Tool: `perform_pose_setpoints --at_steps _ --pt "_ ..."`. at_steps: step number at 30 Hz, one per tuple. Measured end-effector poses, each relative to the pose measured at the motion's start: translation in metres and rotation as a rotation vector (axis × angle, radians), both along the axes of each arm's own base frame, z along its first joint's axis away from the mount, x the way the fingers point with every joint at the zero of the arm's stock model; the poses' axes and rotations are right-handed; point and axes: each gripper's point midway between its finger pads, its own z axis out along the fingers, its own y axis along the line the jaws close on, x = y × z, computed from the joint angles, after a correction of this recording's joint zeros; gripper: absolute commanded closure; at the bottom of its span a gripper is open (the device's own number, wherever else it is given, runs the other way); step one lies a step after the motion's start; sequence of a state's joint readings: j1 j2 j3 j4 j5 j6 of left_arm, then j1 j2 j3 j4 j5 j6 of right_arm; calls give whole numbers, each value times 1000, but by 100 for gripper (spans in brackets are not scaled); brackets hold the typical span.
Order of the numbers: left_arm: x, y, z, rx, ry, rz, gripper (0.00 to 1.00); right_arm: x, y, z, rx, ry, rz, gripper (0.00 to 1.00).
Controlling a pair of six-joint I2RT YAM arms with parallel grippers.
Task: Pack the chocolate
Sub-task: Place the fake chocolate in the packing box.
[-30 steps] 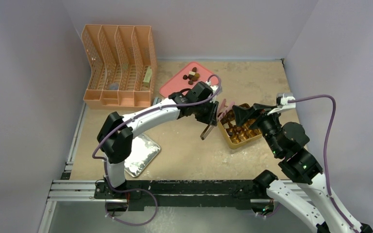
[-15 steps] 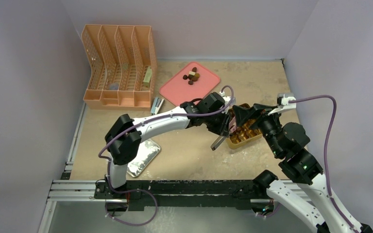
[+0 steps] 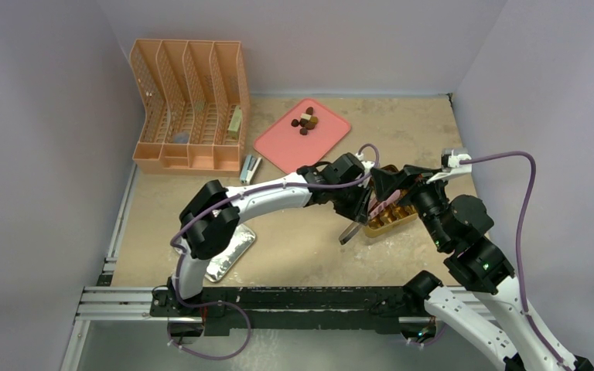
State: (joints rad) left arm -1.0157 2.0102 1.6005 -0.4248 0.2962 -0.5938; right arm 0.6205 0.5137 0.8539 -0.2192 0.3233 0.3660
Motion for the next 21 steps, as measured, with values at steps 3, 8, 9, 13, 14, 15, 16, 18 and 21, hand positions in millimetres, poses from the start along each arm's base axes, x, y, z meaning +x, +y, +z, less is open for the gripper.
perform_pose_setpoints --at_steps 3,8,9,13,14,15,16,18,21 --pt "0 -3 0 -8 2 -5 71 0 0 0 0 0 0 1" --pt "-1 -6 -8 -6 17 -8 67 0 0 0 0 0 0 1" --pt "-1 -6 -11 -2 23 -9 67 0 0 0 0 0 0 1" --pt "-2 -7 -13 0 31 -7 64 0 0 0 0 0 0 1" --pt "-2 -7 -12 -2 30 -7 64 0 0 0 0 0 0 1" --pt "-2 -8 -12 -3 30 -8 63 0 0 0 0 0 0 1" --pt "-3 -8 -11 -4 29 -9 63 0 0 0 0 0 0 1" --pt "-3 -9 -10 -6 28 -9 62 0 0 0 0 0 0 1" --pt "-3 -9 -10 -5 28 -10 62 0 0 0 0 0 0 1"
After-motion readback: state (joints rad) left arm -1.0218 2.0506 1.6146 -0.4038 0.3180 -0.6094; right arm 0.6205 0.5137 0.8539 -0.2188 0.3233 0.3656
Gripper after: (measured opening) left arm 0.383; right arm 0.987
